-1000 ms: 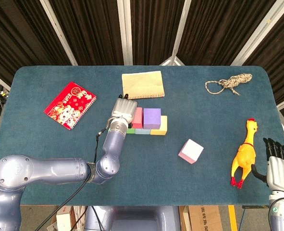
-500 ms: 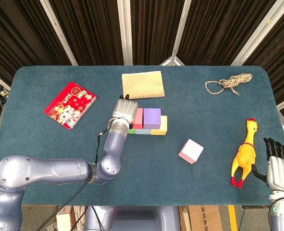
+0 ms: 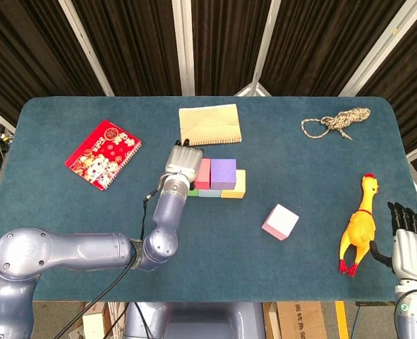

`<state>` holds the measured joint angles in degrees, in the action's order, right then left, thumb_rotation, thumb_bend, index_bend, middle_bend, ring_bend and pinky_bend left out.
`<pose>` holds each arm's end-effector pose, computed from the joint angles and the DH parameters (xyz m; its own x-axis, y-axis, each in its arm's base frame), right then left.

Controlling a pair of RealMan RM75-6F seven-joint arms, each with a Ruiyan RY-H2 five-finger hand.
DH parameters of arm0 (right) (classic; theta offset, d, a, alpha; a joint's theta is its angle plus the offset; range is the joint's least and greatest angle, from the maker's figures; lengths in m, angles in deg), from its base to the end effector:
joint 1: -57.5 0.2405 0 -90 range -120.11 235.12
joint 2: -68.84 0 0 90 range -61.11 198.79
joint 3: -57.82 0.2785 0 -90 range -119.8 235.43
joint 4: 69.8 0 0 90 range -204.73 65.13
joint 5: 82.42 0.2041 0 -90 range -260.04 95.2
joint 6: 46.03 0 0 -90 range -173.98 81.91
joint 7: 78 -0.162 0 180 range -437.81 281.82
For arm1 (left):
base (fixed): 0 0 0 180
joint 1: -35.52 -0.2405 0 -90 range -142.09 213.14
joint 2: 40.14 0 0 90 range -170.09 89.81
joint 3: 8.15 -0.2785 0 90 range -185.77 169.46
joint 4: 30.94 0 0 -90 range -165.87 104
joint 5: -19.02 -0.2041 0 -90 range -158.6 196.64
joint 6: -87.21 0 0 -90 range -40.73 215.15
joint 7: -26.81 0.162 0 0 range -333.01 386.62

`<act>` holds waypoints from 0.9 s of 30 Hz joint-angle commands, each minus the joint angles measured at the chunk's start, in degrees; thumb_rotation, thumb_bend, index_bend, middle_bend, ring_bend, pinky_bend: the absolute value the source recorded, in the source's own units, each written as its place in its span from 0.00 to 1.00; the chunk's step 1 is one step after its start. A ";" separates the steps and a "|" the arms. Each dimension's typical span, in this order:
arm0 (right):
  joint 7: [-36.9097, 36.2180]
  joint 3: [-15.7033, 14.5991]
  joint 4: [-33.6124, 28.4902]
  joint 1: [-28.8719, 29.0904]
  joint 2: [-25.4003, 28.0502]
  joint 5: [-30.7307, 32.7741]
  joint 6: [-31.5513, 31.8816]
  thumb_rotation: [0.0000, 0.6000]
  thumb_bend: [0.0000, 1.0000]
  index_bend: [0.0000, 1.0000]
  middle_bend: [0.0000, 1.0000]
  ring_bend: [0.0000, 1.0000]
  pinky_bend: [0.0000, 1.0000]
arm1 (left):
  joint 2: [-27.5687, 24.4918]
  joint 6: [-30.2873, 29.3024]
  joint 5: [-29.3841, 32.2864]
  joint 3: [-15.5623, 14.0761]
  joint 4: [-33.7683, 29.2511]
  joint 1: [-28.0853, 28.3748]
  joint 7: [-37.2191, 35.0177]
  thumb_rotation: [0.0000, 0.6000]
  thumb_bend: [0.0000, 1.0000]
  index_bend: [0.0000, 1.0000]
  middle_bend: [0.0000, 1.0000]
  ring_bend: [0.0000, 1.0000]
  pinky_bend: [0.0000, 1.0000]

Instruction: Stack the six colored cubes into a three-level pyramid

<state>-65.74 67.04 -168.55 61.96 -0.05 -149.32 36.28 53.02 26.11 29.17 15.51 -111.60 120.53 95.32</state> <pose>-0.3447 -0.2105 0.1586 0.3575 -0.0163 0.9338 -0.8905 0.2954 0.3461 0.0406 0.4532 -0.0291 0.6310 0.3759 0.6786 0.7711 -0.2082 -0.6017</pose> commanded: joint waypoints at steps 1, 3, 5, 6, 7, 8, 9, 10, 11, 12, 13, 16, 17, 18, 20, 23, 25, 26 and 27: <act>0.07 0.01 -0.03 0.01 -0.02 0.04 0.01 1.00 0.34 0.08 0.09 0.00 0.00 | 0.00 -0.02 0.09 0.03 0.03 -0.01 0.18 1.00 0.26 0.19 0.22 0.04 0.09; 0.09 -0.01 0.00 0.02 -0.04 0.04 0.00 1.00 0.34 0.08 0.09 0.00 0.00 | -0.01 0.00 0.05 0.14 0.02 -0.01 0.23 1.00 0.26 0.17 0.21 0.03 0.09; 0.12 -0.02 -0.02 0.03 -0.04 0.03 -0.01 1.00 0.34 0.08 0.09 0.00 0.00 | -0.08 -0.01 0.04 0.25 -0.10 -0.01 0.30 1.00 0.26 0.16 0.19 0.03 0.09; 0.16 -0.02 -0.02 0.05 -0.05 0.03 -0.03 1.00 0.34 0.08 0.09 0.00 0.00 | -0.11 0.00 0.05 0.30 -0.16 -0.02 0.32 1.00 0.26 0.15 0.18 0.03 0.09; 0.21 -0.02 -0.02 0.07 -0.05 0.07 -0.06 1.00 0.34 0.08 0.09 0.00 0.00 | -0.19 0.03 0.10 0.35 -0.26 -0.03 0.40 1.00 0.26 0.14 0.16 0.03 0.09; 0.24 -0.03 -0.01 0.08 -0.06 0.11 -0.10 1.00 0.34 0.08 0.09 0.00 0.00 | -0.27 0.04 0.12 0.36 -0.35 -0.02 0.49 1.00 0.26 0.13 0.15 0.02 0.09; 0.26 -0.02 -0.01 0.10 -0.06 0.12 -0.13 1.00 0.34 0.08 0.09 0.00 0.00 | -0.35 0.04 0.15 0.39 -0.47 0.00 0.58 1.00 0.26 0.12 0.13 0.02 0.09; 0.28 -0.03 0.00 0.11 -0.04 0.14 -0.16 1.00 0.34 0.08 0.09 0.00 0.00 | -0.52 0.05 0.11 0.46 -0.67 0.01 0.65 1.00 0.26 0.11 0.11 0.02 0.09; 0.25 -0.03 0.00 0.11 -0.02 0.12 -0.15 1.00 0.34 0.08 0.09 0.00 0.00 | -0.68 0.04 0.06 0.54 -0.89 -0.03 0.64 1.00 0.26 0.11 0.10 0.01 0.09; 0.20 -0.04 0.00 0.08 -0.02 0.07 -0.08 1.00 0.34 0.08 0.09 0.00 0.00 | -0.89 -0.01 -0.03 0.64 -1.15 -0.06 0.60 1.00 0.26 0.10 0.08 0.01 0.09; 0.16 -0.03 0.02 0.07 -0.02 0.04 -0.05 1.00 0.34 0.08 0.09 0.00 0.00 | -1.11 -0.03 -0.15 0.71 -1.40 -0.11 0.55 1.00 0.26 0.09 0.06 0.01 0.09; 0.10 -0.02 0.03 0.04 0.03 0.03 0.00 1.00 0.34 0.08 0.09 0.00 0.00 | -2.01 -0.14 -0.58 0.97 -2.46 -0.39 0.22 1.00 0.26 0.07 0.04 0.00 0.09; 0.08 -0.04 0.02 0.02 0.07 0.03 -0.02 1.00 0.34 0.08 0.09 0.00 0.00 | -2.54 -0.25 -0.77 1.12 -3.03 -0.54 0.05 1.00 0.26 0.07 0.04 0.00 0.09; 0.07 -0.07 -0.01 0.02 0.13 0.04 -0.07 1.00 0.34 0.08 0.09 0.00 0.00 | -3.14 -0.36 -0.92 1.29 -3.68 -0.73 -0.16 1.00 0.26 0.07 0.04 0.00 0.09; 0.15 -0.14 -0.10 0.00 0.27 0.10 -0.17 1.00 0.34 0.08 0.09 0.00 0.00 | -4.82 -0.79 -1.35 1.68 -5.36 -1.28 -0.68 1.00 0.26 0.07 0.04 0.00 0.09; 0.46 -0.22 -0.29 0.02 0.41 0.24 -0.28 1.00 0.34 0.08 0.09 0.00 0.00 | -7.84 -1.10 -1.78 2.10 -8.54 -2.47 -1.45 1.00 0.26 0.06 0.05 0.00 0.09; 0.61 -0.22 -0.36 -0.02 0.37 0.16 -0.08 1.00 0.34 0.09 0.09 0.00 0.00 | -10.04 -1.03 -2.01 2.20 -10.96 -3.52 -2.07 1.00 0.26 0.05 0.05 0.00 0.09; 0.70 -0.27 -0.45 -0.03 0.38 0.07 -0.03 1.00 0.34 0.09 0.09 0.00 0.00 | -11.58 -0.69 -2.26 2.15 -12.67 -4.30 -2.45 1.00 0.26 0.05 0.05 0.00 0.09; 0.71 -0.27 -0.55 -0.06 0.38 0.03 0.07 1.00 0.34 0.09 0.09 0.00 0.00 | -13.25 -0.22 -2.67 2.09 -14.55 -5.21 -3.02 1.00 0.26 0.05 0.06 0.00 0.09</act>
<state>-65.04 66.77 -169.08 61.92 0.33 -149.27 36.33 42.78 25.38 27.24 17.47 -122.95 117.14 93.45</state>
